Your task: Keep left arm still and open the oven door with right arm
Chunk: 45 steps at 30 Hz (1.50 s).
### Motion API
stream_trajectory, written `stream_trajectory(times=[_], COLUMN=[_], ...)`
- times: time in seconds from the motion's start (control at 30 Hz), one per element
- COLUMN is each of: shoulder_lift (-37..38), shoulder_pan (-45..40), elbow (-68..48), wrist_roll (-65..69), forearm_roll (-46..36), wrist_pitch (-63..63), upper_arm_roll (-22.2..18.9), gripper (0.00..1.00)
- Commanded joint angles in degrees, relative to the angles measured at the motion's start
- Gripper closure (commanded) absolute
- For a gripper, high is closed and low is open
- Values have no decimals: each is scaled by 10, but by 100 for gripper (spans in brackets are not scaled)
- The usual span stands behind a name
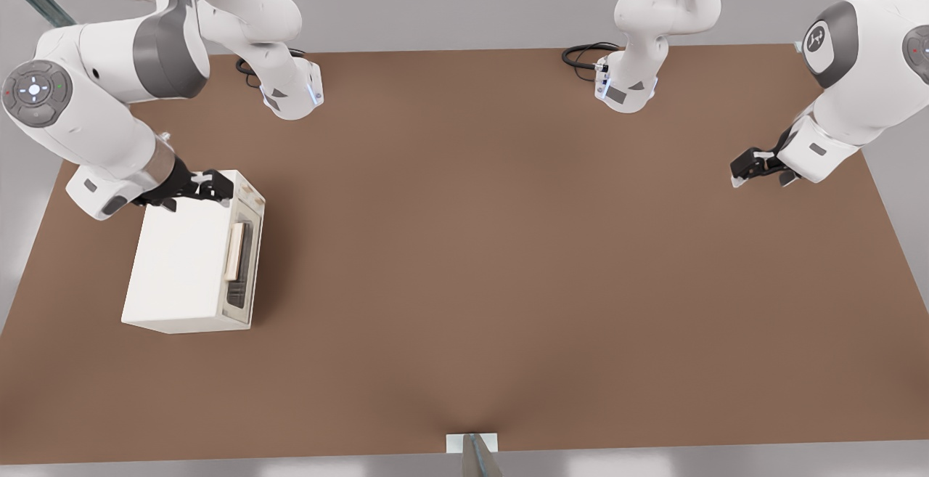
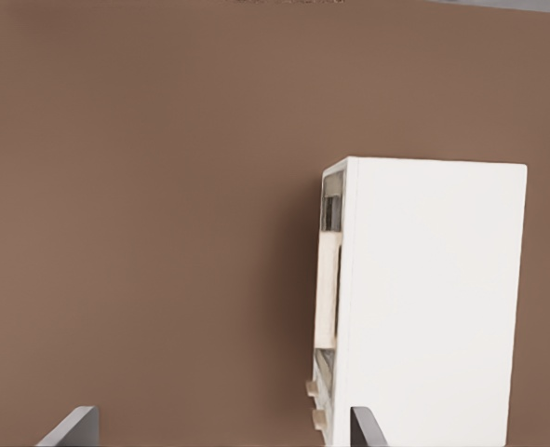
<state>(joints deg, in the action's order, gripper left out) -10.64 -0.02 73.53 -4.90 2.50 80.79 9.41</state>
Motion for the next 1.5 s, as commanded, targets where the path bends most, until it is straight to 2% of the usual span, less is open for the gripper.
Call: stream_trajectory(times=[0.0, 0.1, 0.13, 0.17, 0.2, 0.27, 0.3, 0.33, 0.37, 0.4, 0.47, 0.6, 0.97, 1.47], shoulder_lift=[0, -37, -58, -90, -115, -138, -159, -199, -236, -224, -226, -239, -243, -242], shoulder_pan=[-2, -19, -9, 42, 61, 91, 96, 100, 127, 136, 137, 151, 149, 143], elbow=[0, 4, 3, 3, 4, 5, 5, 5, 17, 75, 92, 93, 139, 195], wrist_roll=[-45, -20, -15, -18, -27, -97, -129, -125, -130, -185, -231, -326, -370, -377], forearm_roll=[-3, 14, 134, 286, 350, 361, 363, 388, 465, 486, 482, 483, 478, 478], wrist_pitch=[12, -7, -8, -79, -101, -132, -195, -230, -249, -219, -126, -100, -15, -15], upper_arm_roll=[-2, -3, 3, 5, 5, 4, 4, 5, 1, 1, 0, -5, -14, -21], gripper=[0, 0, 3, 91, 98, 100, 100, 100, 100, 100, 100, 100, 100, 100])
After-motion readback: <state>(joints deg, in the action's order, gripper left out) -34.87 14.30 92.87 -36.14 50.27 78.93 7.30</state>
